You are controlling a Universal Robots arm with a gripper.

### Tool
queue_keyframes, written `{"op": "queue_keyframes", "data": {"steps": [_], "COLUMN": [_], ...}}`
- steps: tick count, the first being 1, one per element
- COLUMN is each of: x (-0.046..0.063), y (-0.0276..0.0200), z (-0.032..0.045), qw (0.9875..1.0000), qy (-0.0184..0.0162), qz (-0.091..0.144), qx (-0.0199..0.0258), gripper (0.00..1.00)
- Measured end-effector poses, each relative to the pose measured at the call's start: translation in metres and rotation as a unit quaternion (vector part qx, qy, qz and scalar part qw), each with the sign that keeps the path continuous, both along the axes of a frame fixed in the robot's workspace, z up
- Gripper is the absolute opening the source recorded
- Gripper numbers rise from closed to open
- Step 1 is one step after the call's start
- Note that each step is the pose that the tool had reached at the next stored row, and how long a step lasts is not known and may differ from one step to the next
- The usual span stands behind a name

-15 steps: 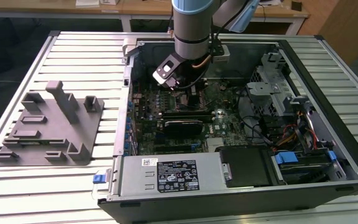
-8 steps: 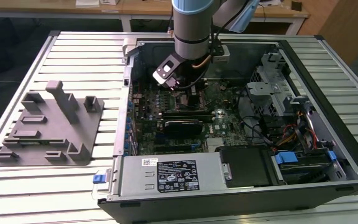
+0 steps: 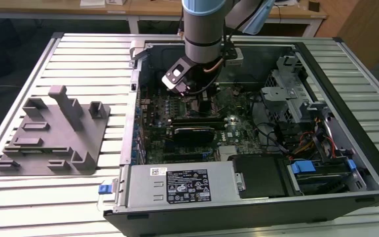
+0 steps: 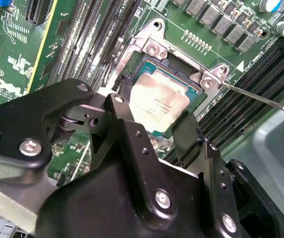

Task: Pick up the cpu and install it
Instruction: 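Place the cpu into insertion slot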

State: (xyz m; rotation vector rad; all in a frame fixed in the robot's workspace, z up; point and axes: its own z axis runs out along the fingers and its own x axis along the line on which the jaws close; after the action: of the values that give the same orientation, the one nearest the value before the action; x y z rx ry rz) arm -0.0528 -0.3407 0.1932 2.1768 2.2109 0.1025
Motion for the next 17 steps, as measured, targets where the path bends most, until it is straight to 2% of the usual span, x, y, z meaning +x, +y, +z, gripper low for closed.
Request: {"op": "queue_keyframes", "data": {"steps": [6, 14, 17], "x": [0.000, 0.000, 0.000], "y": [0.0000, 0.0000, 0.0000], "z": [0.0105, 0.0110, 0.0110], "qw": [1.0000, 1.0000, 1.0000], "qy": [0.0000, -0.0001, -0.0001], "qz": [0.000, 0.000, 0.000], "qx": [0.0001, 0.0001, 0.0001], "gripper": [0.60, 0.58, 0.40]}}
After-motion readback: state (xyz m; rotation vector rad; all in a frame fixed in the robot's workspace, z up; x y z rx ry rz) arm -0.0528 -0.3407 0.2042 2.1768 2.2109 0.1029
